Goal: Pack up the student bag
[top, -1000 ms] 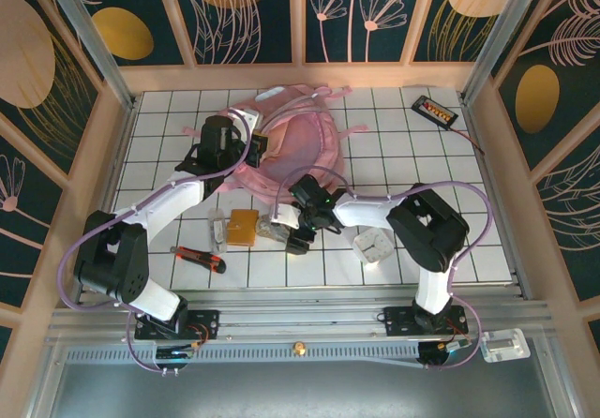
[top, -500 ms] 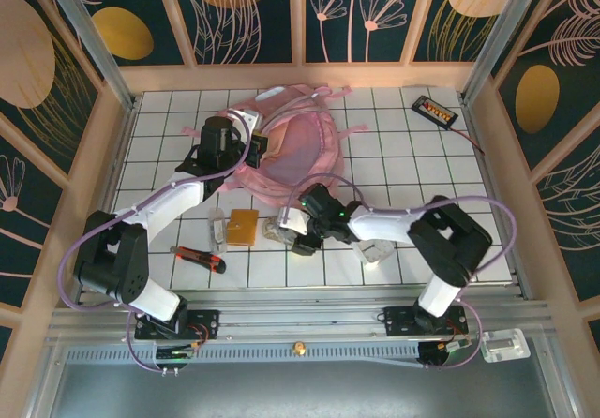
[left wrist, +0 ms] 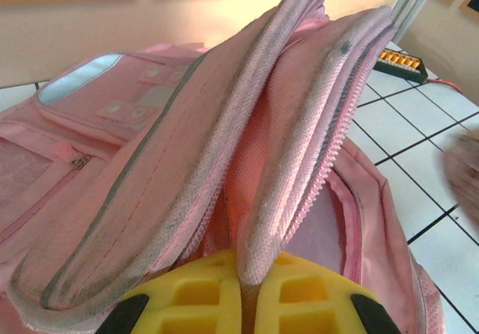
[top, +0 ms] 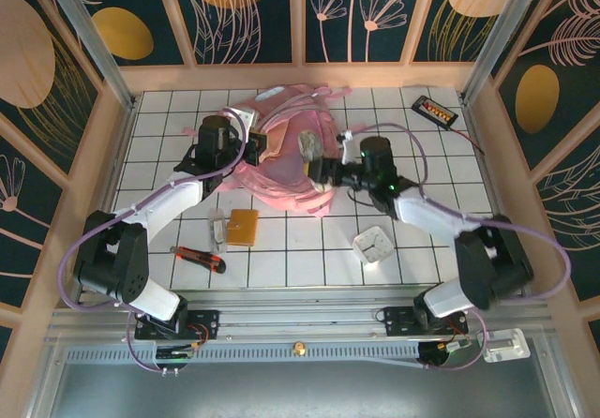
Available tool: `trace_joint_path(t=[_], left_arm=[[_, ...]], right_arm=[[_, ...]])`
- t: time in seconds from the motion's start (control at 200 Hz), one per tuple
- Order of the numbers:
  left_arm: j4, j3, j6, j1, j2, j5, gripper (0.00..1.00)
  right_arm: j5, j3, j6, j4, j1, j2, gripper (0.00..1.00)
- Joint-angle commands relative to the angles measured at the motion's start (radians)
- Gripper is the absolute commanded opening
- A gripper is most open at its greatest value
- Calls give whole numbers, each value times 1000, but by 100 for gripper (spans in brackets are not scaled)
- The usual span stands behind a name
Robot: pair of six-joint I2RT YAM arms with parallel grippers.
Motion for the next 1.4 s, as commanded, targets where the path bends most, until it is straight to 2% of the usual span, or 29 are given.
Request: trace_joint_path(t=[0.0, 0.09, 0.15, 0.225, 0.265, 0.335, 0.36, 0.38, 0.525, 0.645, 0.756, 0.886, 0.906, 0.946, 0.986, 1.001, 1.011, 1.111, 1.256, 1.316, 1.396], left_arm=[[114, 27, -47, -1, -22, 66, 6], [120, 35, -54, 0, -15, 78, 6], [124, 43, -60, -1, -6, 90, 6], [118, 58, -70, -1, 7, 106, 6], [116, 67, -75, -3, 15, 115, 6], [106, 83, -82, -4, 26, 121, 6], [102, 88, -83, -4, 29, 122, 6], [100, 92, -84, -5, 31, 121, 6], [106, 105, -101, -11, 40, 126, 6], [111, 110, -118, -21, 53, 126, 6], [89, 131, -118, -48, 73, 116, 5], [14, 205, -97, -109, 130, 104, 5], [3, 216, -92, -120, 140, 104, 9], [-30, 246, -88, -137, 166, 106, 33], [-80, 276, -83, -147, 202, 109, 69], [-99, 287, -79, -149, 210, 111, 92], [-112, 293, -78, -150, 214, 113, 97], [-200, 276, -57, -151, 181, 92, 99], [-267, 182, -52, -134, -13, -33, 99], [-291, 151, -125, -77, -60, -48, 99], [-276, 97, -248, 34, -92, 31, 99]], right_arm=[[-83, 108, 383, 59, -36, 168, 47], [-94, 130, 591, 251, -42, 308, 45], [-87, 206, 661, 267, -38, 399, 45], [-54, 314, 677, 251, -27, 487, 48], [-42, 364, 673, 250, -21, 524, 59], [-47, 442, 658, 250, -14, 564, 92], [-49, 450, 653, 253, -14, 565, 98], [-51, 447, 651, 265, -14, 563, 99], [-61, 293, 614, 318, -28, 448, 99], [-30, 88, 544, 307, -46, 267, 99], [29, -55, 432, 178, -56, 82, 99], [193, -144, 274, -45, -62, -134, 99], [218, -153, 256, -73, -64, -162, 99], [252, -165, 225, -120, -74, -212, 99], [287, -173, 201, -163, -80, -253, 99], [299, -173, 194, -179, -82, -267, 99], [308, -172, 188, -191, -84, -277, 99], [365, -164, 160, -276, -84, -346, 99], [357, -151, 181, -350, -79, -342, 99], [334, -122, 185, -375, -81, -287, 99], [301, -78, 201, -367, -82, -216, 99]])
